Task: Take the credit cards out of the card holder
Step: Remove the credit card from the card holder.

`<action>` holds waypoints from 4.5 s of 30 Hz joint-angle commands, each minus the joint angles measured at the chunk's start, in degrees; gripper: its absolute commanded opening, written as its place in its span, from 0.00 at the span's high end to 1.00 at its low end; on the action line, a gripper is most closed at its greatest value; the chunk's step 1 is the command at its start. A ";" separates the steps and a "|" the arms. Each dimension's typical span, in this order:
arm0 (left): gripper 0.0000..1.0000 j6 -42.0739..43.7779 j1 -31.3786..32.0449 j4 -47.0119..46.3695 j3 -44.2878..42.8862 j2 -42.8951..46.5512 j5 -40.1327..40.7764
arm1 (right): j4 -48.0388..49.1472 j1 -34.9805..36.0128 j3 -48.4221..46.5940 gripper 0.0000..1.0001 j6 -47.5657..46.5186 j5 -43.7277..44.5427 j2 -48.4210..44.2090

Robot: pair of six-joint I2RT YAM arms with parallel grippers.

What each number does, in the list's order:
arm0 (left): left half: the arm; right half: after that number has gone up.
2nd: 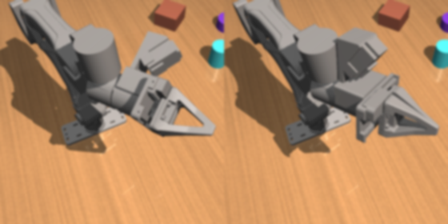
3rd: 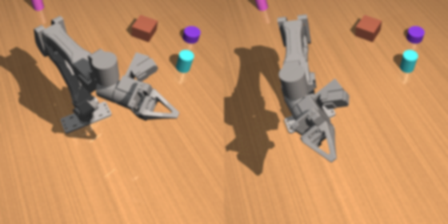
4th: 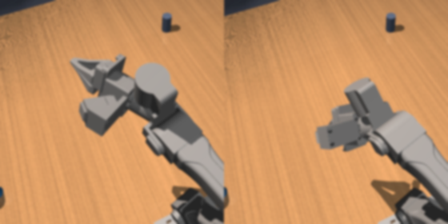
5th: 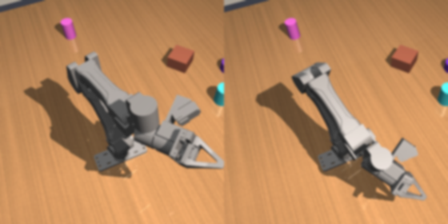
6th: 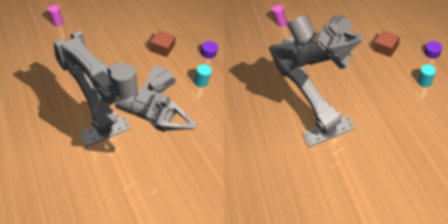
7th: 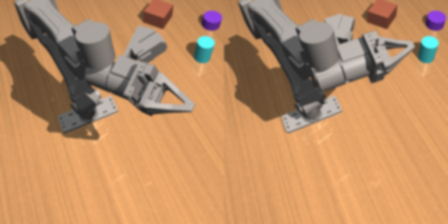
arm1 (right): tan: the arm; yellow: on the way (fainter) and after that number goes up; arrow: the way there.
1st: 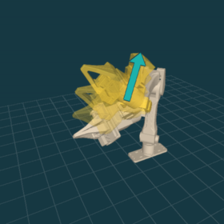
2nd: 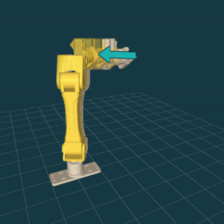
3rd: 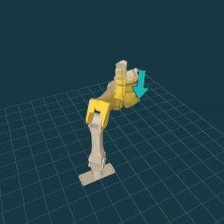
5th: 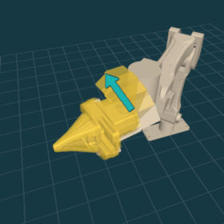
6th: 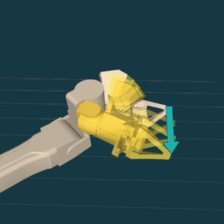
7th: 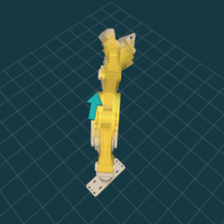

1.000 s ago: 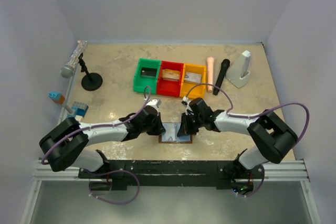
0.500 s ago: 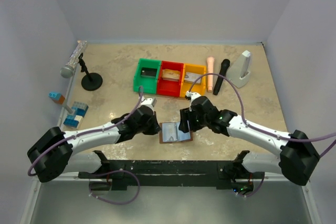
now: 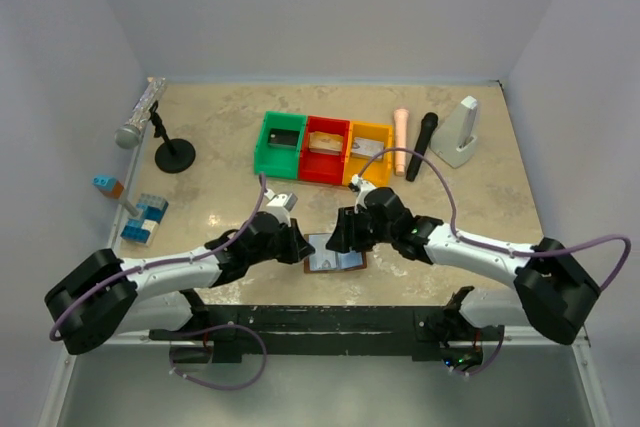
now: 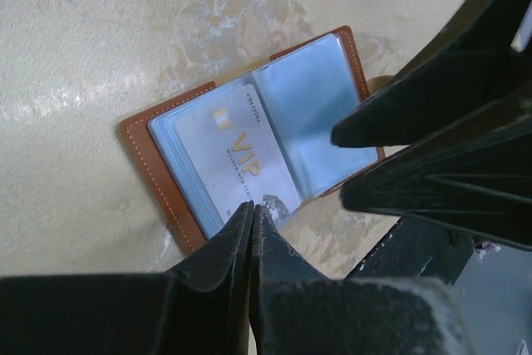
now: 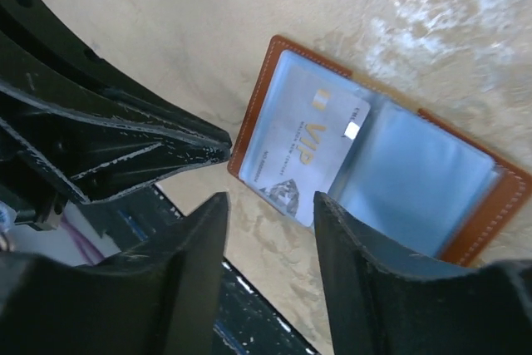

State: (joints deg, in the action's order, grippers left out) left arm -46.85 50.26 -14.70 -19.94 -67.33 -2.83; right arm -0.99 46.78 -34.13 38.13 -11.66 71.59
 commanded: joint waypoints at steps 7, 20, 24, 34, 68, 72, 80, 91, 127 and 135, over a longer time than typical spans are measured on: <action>1.00 -0.26 -0.34 -4.29 -0.44 -0.60 2.57 | 13.21 -2.57 3.37 0.55 6.87 -8.82 7.15; 1.00 -0.87 -0.34 -1.56 -2.29 -5.88 4.50 | 16.64 -3.45 5.39 0.55 7.84 -9.35 11.64; 1.00 -0.96 -0.25 -0.60 -2.55 -6.58 5.29 | 16.90 -3.81 6.27 0.56 7.93 -9.00 11.64; 1.00 -1.05 -0.34 -0.24 -2.29 -5.01 6.43 | 14.97 -3.89 6.36 0.55 6.87 -8.64 10.41; 1.00 -2.98 -0.25 -3.14 -2.29 -13.00 2.39 | 26.30 -5.65 9.52 0.63 11.09 -13.38 13.75; 1.00 -3.25 -0.25 -3.32 -1.59 -13.09 2.57 | 29.99 -6.35 10.57 0.63 12.49 -15.06 14.54; 1.00 -3.51 -0.25 -3.76 -0.62 -12.65 2.57 | 41.50 -8.29 13.74 0.62 16.36 -18.13 17.17; 1.00 -3.69 -0.25 -4.11 -0.36 -13.00 2.57 | 52.41 -9.78 14.97 0.64 19.44 -22.70 21.75; 1.00 -2.19 -0.25 -1.12 -0.18 -8.08 5.38 | 46.43 -9.87 11.54 0.63 17.42 -25.60 21.75; 1.00 -2.72 -0.25 -3.93 0.52 -10.10 4.06 | 46.43 -9.87 10.75 0.62 17.77 -26.66 23.06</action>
State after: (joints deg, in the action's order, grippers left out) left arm -49.98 50.24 -17.98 -20.03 -75.59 1.91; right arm 43.72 36.73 -21.17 56.34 -35.83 93.56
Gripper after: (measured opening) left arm 0.012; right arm 0.369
